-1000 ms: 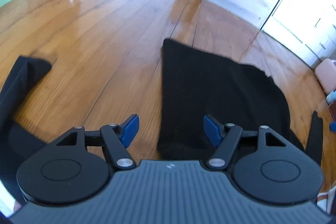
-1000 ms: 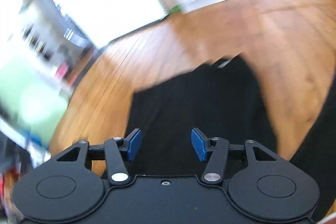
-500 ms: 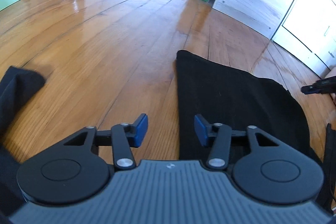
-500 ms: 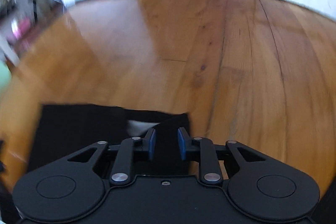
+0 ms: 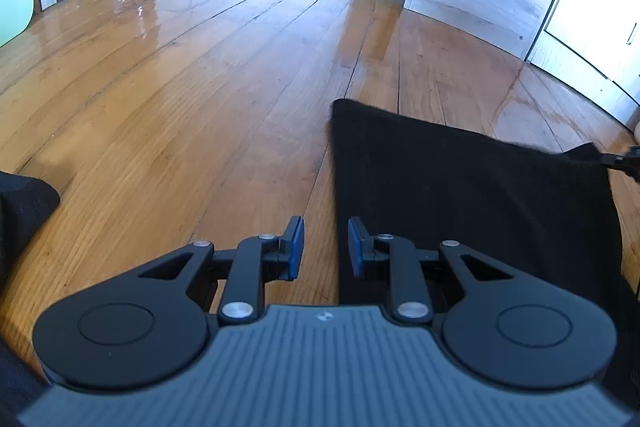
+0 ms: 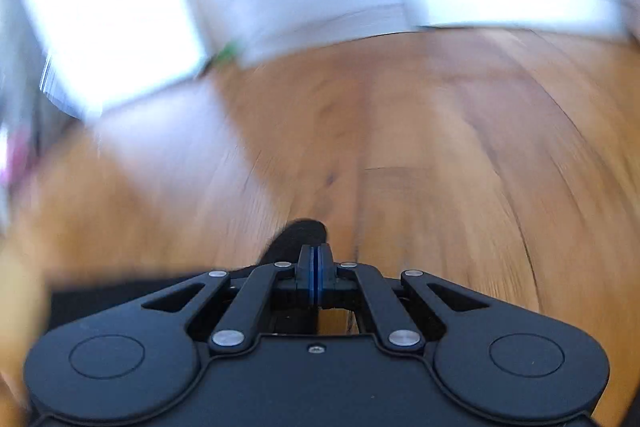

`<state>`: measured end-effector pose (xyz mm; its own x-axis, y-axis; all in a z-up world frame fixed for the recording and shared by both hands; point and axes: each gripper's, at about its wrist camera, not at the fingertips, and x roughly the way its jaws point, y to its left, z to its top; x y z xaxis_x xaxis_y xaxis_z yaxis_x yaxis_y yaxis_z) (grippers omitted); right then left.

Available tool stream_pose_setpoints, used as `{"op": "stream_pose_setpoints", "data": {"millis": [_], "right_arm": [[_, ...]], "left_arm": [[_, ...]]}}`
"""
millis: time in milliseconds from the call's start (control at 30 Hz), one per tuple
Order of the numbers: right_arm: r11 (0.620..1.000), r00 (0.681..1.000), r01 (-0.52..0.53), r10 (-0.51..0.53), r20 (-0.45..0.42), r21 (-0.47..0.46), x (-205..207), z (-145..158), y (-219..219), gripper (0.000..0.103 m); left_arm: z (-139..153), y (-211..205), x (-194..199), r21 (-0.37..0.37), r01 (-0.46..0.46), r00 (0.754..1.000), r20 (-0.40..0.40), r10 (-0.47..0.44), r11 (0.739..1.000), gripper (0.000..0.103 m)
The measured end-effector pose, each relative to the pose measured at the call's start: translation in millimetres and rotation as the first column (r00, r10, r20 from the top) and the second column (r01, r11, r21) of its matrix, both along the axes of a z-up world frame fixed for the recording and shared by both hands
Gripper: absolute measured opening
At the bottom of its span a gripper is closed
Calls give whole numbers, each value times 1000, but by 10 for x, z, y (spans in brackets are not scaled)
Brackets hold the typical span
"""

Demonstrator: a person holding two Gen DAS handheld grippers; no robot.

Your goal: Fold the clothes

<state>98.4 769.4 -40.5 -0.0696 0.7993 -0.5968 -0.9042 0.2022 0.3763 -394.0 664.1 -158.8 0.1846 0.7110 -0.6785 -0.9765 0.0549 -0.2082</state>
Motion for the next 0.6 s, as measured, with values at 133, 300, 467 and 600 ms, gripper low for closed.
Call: {"op": "stream_pose_setpoints", "data": {"millis": [133, 300, 467, 600], "right_arm": [[992, 986, 108, -98, -137, 66, -79, -176, -348, 2], [996, 991, 82, -77, -114, 45, -140, -247, -232, 2], [998, 999, -14, 11, 51, 55, -217, -12, -156, 2], [993, 997, -65, 61, 42, 97, -198, 94, -169, 2]], "left_arm": [[107, -38, 171, 9, 78, 996, -31, -78, 997, 23], [241, 152, 411, -12, 196, 978, -71, -196, 981, 24], [135, 827, 629, -101, 254, 961, -83, -263, 962, 24], [77, 1284, 778, -146, 251, 952, -142, -271, 957, 23]]}}
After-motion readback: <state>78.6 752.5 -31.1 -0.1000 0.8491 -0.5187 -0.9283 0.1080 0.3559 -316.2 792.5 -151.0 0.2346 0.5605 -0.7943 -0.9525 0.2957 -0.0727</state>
